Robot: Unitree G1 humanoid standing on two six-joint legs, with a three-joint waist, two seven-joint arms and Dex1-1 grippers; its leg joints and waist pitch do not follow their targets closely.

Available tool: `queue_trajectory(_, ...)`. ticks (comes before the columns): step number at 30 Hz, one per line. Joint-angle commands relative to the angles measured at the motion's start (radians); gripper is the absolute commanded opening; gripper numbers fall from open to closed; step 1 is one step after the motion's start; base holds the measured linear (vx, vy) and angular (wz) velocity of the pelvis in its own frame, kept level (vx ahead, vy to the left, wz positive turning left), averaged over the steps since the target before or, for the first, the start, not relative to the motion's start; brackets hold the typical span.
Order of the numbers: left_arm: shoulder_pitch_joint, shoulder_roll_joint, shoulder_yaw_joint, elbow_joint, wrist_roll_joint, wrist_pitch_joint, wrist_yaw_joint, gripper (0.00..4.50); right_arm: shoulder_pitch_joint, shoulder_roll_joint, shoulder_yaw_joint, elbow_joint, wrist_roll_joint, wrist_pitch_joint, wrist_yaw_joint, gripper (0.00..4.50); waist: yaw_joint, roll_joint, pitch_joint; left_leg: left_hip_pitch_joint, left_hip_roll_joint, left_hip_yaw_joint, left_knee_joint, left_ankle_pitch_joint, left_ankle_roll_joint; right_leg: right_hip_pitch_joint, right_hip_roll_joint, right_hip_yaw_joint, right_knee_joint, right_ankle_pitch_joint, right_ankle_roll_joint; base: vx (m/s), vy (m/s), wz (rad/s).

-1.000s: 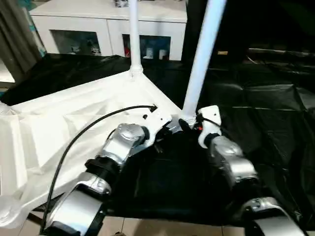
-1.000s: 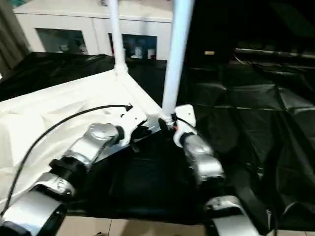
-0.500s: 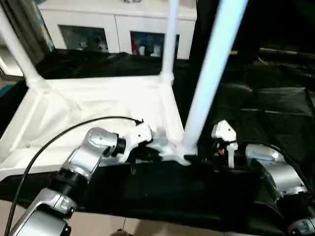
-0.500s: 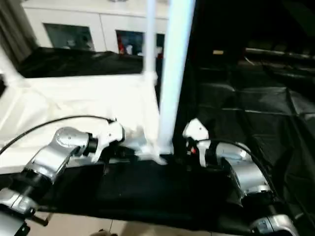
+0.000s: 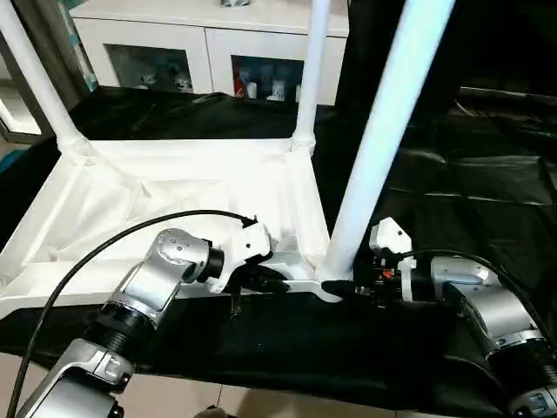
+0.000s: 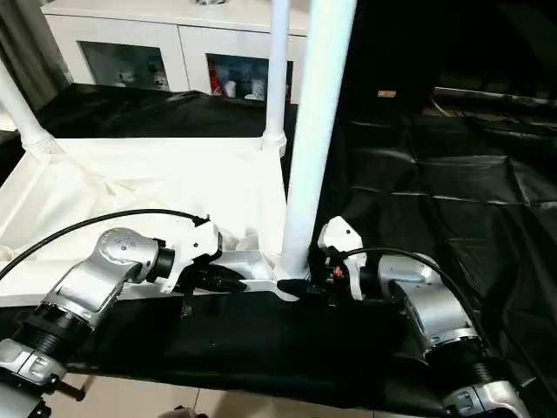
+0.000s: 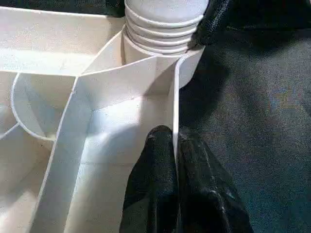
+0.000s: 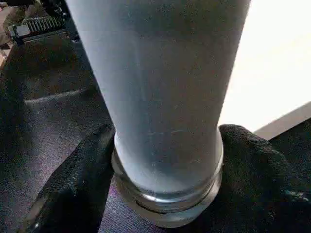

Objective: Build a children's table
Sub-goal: Rotate leg to tighten

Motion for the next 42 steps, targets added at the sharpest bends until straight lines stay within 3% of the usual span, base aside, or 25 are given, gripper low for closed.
queue_trajectory(1,0.016,-0.008,-0.026,-0.022,-0.019,0.008,-0.031,0.00,0.005,-0.002,0.003,-0.021,0.001,0.009,-0.001,3.04,-0.001,-0.012,-0.055,0.014,0.050,-0.018,-0.069,-0.220,0.046,0.040,-0.056,0.028,-0.073,-0.174,-0.238,0.000,0.000,0.00)
queue_trajectory(4,0.019,-0.006,-0.026,-0.028,-0.017,0.012,-0.029,0.00,0.007,0.000,0.002,-0.020,-0.006,0.008,-0.002,2.79,-0.001,-0.014,-0.056,0.013,0.050,-0.018,-0.068,-0.209,0.049,0.041,-0.056,0.028,-0.071,-0.162,-0.240,0.000,0.000,0.00)
queue_trajectory(11,0.009,-0.022,-0.013,0.009,0.010,0.007,0.044,0.00,-0.005,0.031,-0.015,0.026,-0.035,-0.011,-0.088,2.73,-0.004,-0.013,-0.054,0.013,0.049,-0.018,-0.068,-0.211,0.045,0.039,-0.056,0.027,-0.072,-0.172,-0.240,0.000,0.000,0.00)
queue_trajectory(13,-0.029,-0.078,0.026,0.104,0.044,0.010,0.207,0.00,-0.030,0.086,-0.037,0.122,-0.094,-0.037,-0.262,2.72,-0.011,-0.014,-0.050,0.014,0.046,-0.018,-0.071,-0.252,0.020,0.036,-0.055,0.027,-0.079,-0.243,-0.226,0.000,0.000,0.00)
queue_trajectory(15,-0.035,-0.089,0.033,0.118,0.046,0.012,0.230,0.00,-0.034,0.096,-0.040,0.139,-0.105,-0.043,-0.295,2.72,-0.015,-0.015,-0.049,0.018,0.043,-0.023,-0.075,-0.295,-0.007,0.036,-0.059,0.025,-0.087,-0.345,-0.198,0.000,0.000,0.00)
queue_trajectory(16,-0.069,-0.137,0.057,0.178,0.059,0.042,0.341,0.00,-0.050,0.166,-0.080,0.200,-0.119,-0.025,-0.472,2.72,-0.016,-0.016,-0.050,0.018,0.044,-0.024,-0.076,-0.297,-0.010,0.037,-0.059,0.026,-0.089,-0.356,-0.189,0.000,0.000,0.00)
queue_trajectory(17,-0.089,-0.167,0.070,0.208,0.065,0.057,0.405,0.00,-0.057,0.212,-0.111,0.222,-0.116,-0.005,-0.581,2.72,-0.022,-0.013,-0.048,0.021,0.043,-0.022,-0.076,-0.307,-0.019,0.026,-0.056,0.029,-0.091,-0.368,-0.181,0.000,0.000,0.00)
queue_trajectory(18,-0.096,-0.178,0.075,0.220,0.067,0.062,0.430,0.00,-0.060,0.230,-0.124,0.229,-0.114,0.001,-0.622,2.71,-0.026,-0.015,-0.046,0.021,0.040,-0.023,-0.077,-0.317,-0.025,0.025,-0.055,0.029,-0.094,-0.387,-0.176,0.000,0.000,0.00)
queue_trajectory(19,-0.117,-0.211,0.086,0.250,0.071,0.076,0.497,0.00,-0.067,0.278,-0.155,0.247,-0.114,0.011,-0.737,2.71,-0.029,-0.018,-0.053,0.017,0.040,-0.028,-0.078,-0.297,-0.034,0.034,-0.059,0.027,-0.090,-0.382,-0.167,0.000,0.000,0.00)
queue_trajectory(21,-0.134,-0.236,0.091,0.276,0.081,0.080,0.555,0.00,-0.074,0.313,-0.172,0.262,-0.122,0.014,-0.828,2.71,-0.030,-0.014,-0.051,0.022,0.040,-0.023,-0.076,-0.294,-0.028,0.024,-0.055,0.030,-0.094,-0.348,-0.169,0.000,0.000,0.00)
queue_trajectory(22,-0.143,-0.248,0.092,0.291,0.087,0.076,0.583,0.00,-0.078,0.328,-0.178,0.271,-0.131,0.010,-0.866,2.71,-0.030,-0.016,-0.054,0.016,0.039,-0.026,-0.077,-0.288,-0.024,0.033,-0.055,0.027,-0.091,-0.335,-0.166,0.000,0.000,0.00)
queue_trajectory(24,-0.171,-0.287,0.085,0.347,0.117,0.071,0.650,0.00,-0.100,0.372,-0.174,0.307,-0.155,-0.018,-0.936,2.71,-0.029,-0.012,-0.054,0.016,0.039,-0.023,-0.075,-0.277,-0.009,0.031,-0.054,0.029,-0.090,-0.291,-0.173,0.000,0.000,0.00)
queue_trajectory(27,-0.183,-0.303,0.075,0.369,0.131,0.075,0.665,0.00,-0.111,0.391,-0.170,0.321,-0.158,-0.037,-0.935,2.71,-0.024,-0.013,-0.056,0.014,0.037,-0.021,-0.073,-0.256,0.005,0.036,-0.055,0.029,-0.089,-0.255,-0.175,0.000,0.000,0.00)
queue_trajectory(28,-0.185,-0.306,0.075,0.375,0.133,0.071,0.665,0.00,-0.111,0.397,-0.174,0.319,-0.147,-0.050,-0.919,3.26,-0.023,-0.012,-0.057,0.013,0.039,-0.021,-0.073,-0.247,0.011,0.037,-0.054,0.028,-0.086,-0.226,-0.180,0.000,0.000,0.00)
queue_trajectory(29,-0.184,-0.306,0.072,0.376,0.133,0.067,0.654,0.00,-0.107,0.400,-0.176,0.304,-0.132,-0.065,-0.890,3.26,-0.021,-0.005,-0.058,0.013,0.039,-0.021,-0.072,-0.239,0.015,0.038,-0.054,0.028,-0.084,-0.204,-0.186,0.000,0.000,0.00)
queue_trajectory(33,-0.175,-0.287,0.057,0.370,0.133,0.020,0.619,0.00,-0.100,0.381,-0.165,0.270,-0.117,-0.106,-0.829,3.74,-0.023,-0.011,-0.053,0.010,0.039,-0.023,-0.077,-0.276,0.020,0.039,-0.055,0.026,-0.090,-0.255,-0.178,0.000,0.000,0.00)
queue_trajectory(35,-0.171,-0.276,0.048,0.370,0.141,-0.024,0.606,0.00,-0.104,0.362,-0.156,0.268,-0.123,-0.122,-0.799,3.74,-0.029,-0.016,-0.054,0.008,0.040,-0.025,-0.078,-0.287,0.017,0.042,-0.056,0.025,-0.092,-0.286,-0.169,0.000,0.000,0.00)
queue_trajectory(37,-0.152,-0.248,0.030,0.345,0.144,-0.058,0.548,0.00,-0.097,0.322,-0.136,0.231,-0.097,-0.097,-0.682,3.74,-0.030,-0.014,-0.052,0.009,0.040,-0.026,-0.078,-0.298,0.023,0.039,-0.056,0.024,-0.095,-0.310,-0.166,0.000,0.000,0.00)
queue_trajectory(42,-0.109,-0.188,0.011,0.289,0.132,-0.099,0.437,0.00,-0.057,0.204,-0.084,0.126,-0.078,-0.101,-0.434,3.74,-0.027,-0.017,-0.055,0.005,0.044,-0.024,-0.074,-0.258,0.046,0.043,-0.057,0.027,-0.089,-0.258,-0.176,0.000,0.000,0.00)
